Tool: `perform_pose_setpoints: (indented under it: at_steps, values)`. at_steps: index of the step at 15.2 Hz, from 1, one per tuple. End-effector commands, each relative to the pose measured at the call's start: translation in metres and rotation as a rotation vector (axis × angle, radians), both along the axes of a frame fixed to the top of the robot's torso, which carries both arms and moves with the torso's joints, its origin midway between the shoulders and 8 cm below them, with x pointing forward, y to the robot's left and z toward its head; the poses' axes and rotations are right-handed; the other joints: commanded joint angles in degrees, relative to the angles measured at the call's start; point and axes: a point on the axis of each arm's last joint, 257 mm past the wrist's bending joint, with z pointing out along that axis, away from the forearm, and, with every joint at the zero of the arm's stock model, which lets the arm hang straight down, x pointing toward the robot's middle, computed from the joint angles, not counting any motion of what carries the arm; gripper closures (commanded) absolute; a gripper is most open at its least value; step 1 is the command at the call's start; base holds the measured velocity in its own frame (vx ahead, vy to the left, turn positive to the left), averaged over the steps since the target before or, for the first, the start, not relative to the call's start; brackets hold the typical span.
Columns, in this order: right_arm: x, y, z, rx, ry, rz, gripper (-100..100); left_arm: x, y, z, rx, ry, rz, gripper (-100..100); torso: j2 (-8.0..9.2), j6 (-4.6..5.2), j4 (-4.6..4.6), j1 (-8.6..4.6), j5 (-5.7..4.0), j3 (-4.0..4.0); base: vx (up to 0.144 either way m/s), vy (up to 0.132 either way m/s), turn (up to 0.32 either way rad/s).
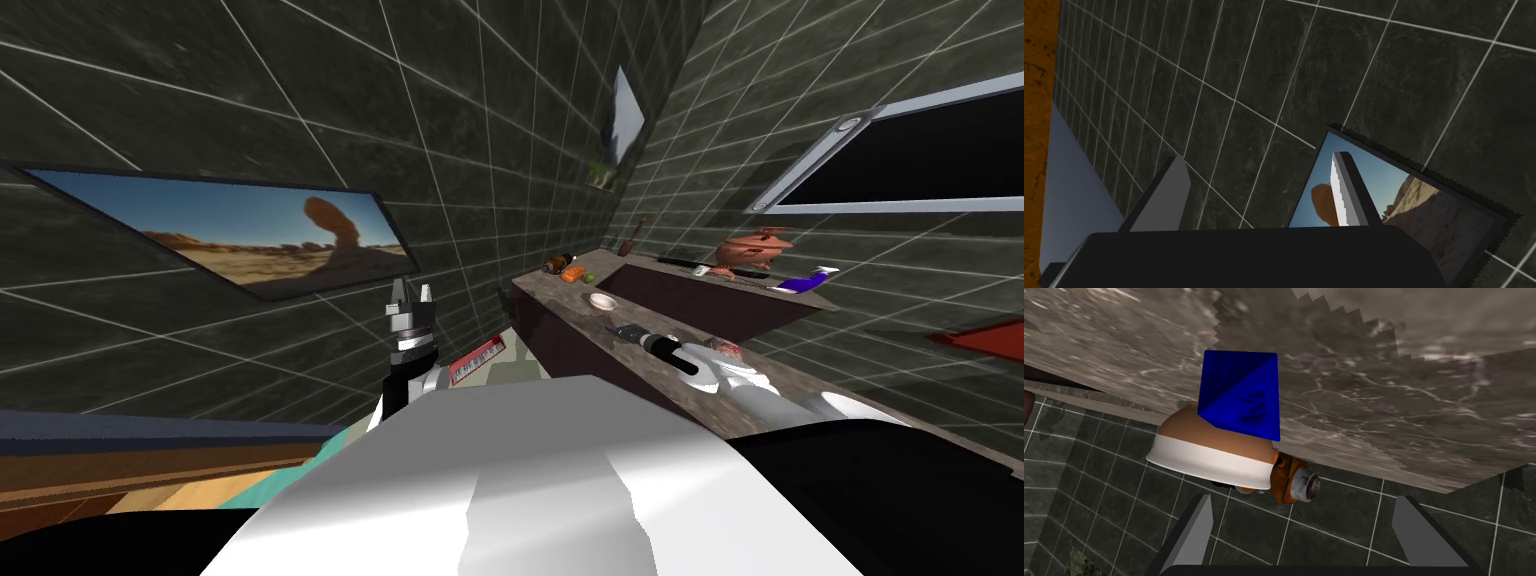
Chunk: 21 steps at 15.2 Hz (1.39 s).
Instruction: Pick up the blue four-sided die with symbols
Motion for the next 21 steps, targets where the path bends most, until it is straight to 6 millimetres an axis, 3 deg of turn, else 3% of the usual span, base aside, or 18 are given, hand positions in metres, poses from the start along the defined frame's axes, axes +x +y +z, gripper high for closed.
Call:
perform_pose_setpoints:
  at_steps: [1, 8, 11, 12, 13, 14, 16, 17, 21]
  values:
    - [-0.011, -0.026, -0.002, -0.075, 0.041, -0.017, -100, 0.0, 0.0, 0.0, 0.0, 0.0, 0.0, 0, 0.0, 0.0, 0.0, 0.0, 0.0, 0.0, 0.043, 0.051, 0.074]
    - [-0.033, -0.064, -0.005, -0.186, 0.115, -0.04, -100, 0.0, 0.0, 0.0, 0.0, 0.0, 0.0, 0, 0.12, 0.01, 0.03, -0.12, -0.04, 0.07, 0.028, 0.038, 0.043]
    - [-0.055, -0.083, -0.016, -0.244, 0.179, -0.052, -100, 0.0, 0.0, 0.0, 0.0, 0.0, 0.0, 0, 0.13, 0.02, 0.03, -0.15, -0.05, 0.07, 0.026, 0.03, 0.051]
    - [-0.068, -0.085, -0.028, -0.251, 0.212, -0.053, -100, 0.0, 0.0, 0.0, 0.0, 0.0, 0.0, 0, 0.13, 0.02, 0.03, -0.14, -0.05, 0.07, 0.024, 0.032, 0.041]
    - [-0.057, -0.083, -0.017, -0.238, 0.179, -0.052, -100, 0.0, 0.0, 0.0, 0.0, 0.0, 0.0, 0, 0.14, 0.02, 0.03, -0.14, -0.05, 0.08, 0.013, 0.017, 0.01]
    - [-0.061, -0.081, -0.03, -0.237, 0.188, -0.064, -100, 0.0, 0.0, 0.0, 0.0, 0.0, 0.0, 0, 0.16, 0.02, 0.03, -0.17, -0.05, 0.09, 0.033, -0.03, 0.072]
    - [-0.061, -0.081, -0.027, -0.235, 0.187, -0.06, -100, 0.0, 0.0, 0.0, 0.0, 0.0, 0.0, 0, 0.06, -0.02, 0.02, -0.46, -0.12, 0.04, 0.043, -0.068, 0.077]
    - [-0.061, -0.081, -0.028, -0.237, 0.187, -0.062, 100, 0.0, 0.0, 0.0, 0.0, 0.0, 0.0, 0, 0.08, 0.01, 0.02, -0.48, -0.13, 0.04, 0.011, -0.019, 0.007]
    - [-0.06, -0.078, -0.029, -0.232, 0.186, -0.057, 100, 0.0, 0.0, 0.0, 0.0, 0.0, 0.0, 0, 0.2, 0.13, 0.04, -0.46, -0.05, 0.12, 0.002, 0.0, 0.008]
